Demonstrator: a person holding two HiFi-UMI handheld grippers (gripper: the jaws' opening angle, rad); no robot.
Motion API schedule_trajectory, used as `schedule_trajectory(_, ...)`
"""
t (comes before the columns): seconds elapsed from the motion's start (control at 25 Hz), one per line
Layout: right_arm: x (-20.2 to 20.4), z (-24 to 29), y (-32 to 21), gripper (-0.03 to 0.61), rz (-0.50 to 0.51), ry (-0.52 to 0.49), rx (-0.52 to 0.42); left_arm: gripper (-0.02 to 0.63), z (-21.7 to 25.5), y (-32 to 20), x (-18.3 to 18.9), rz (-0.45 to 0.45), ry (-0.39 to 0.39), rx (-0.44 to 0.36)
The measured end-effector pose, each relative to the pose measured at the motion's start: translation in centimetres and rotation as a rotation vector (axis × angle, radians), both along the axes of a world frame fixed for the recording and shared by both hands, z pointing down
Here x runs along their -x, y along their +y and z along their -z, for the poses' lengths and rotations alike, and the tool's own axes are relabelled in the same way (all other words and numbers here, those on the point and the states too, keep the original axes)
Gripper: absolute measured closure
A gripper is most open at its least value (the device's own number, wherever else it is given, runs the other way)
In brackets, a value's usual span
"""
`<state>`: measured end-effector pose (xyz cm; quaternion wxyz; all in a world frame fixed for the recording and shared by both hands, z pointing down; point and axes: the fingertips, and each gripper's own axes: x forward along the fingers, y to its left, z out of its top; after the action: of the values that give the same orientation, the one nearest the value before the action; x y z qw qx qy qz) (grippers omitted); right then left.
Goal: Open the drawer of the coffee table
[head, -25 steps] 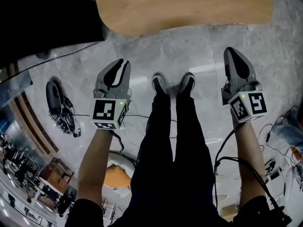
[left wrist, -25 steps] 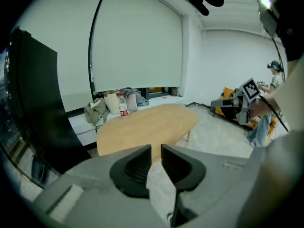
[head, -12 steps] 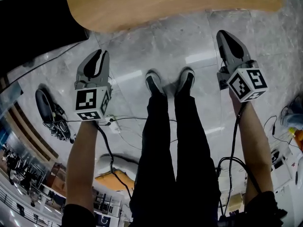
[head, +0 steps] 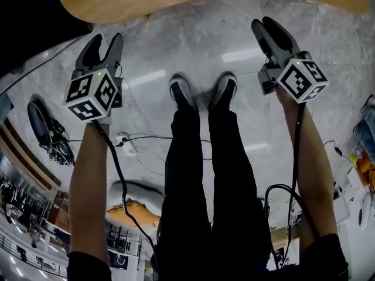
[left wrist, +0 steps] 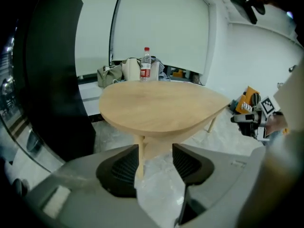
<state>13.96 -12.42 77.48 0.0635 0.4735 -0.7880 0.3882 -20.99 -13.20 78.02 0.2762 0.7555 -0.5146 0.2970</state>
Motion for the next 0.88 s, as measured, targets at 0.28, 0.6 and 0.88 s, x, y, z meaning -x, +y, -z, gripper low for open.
schedule_trajectory(0.28, 1.9, -3.3, -0.5, 0.334, 0.041, -0.115, 0.057, 0.354, -1.8, 0.2, -0.8, -0.032, -0.03, 0.032)
schedule_trajectory(0.6, 2.4, -7.0, -2.1, 0.319, 0.077, -0.161, 0.033, 0.333, -3.0, -1.7, -2.2, -0.121, -0.076, -0.048)
schedule_trajectory(0.88, 3.1, -8.5, -5.0, 0.282, 0.09, -0.299, -0.024, 0.325, -3.9, -2.7, -1.5, -0.072, -0.017, -0.088)
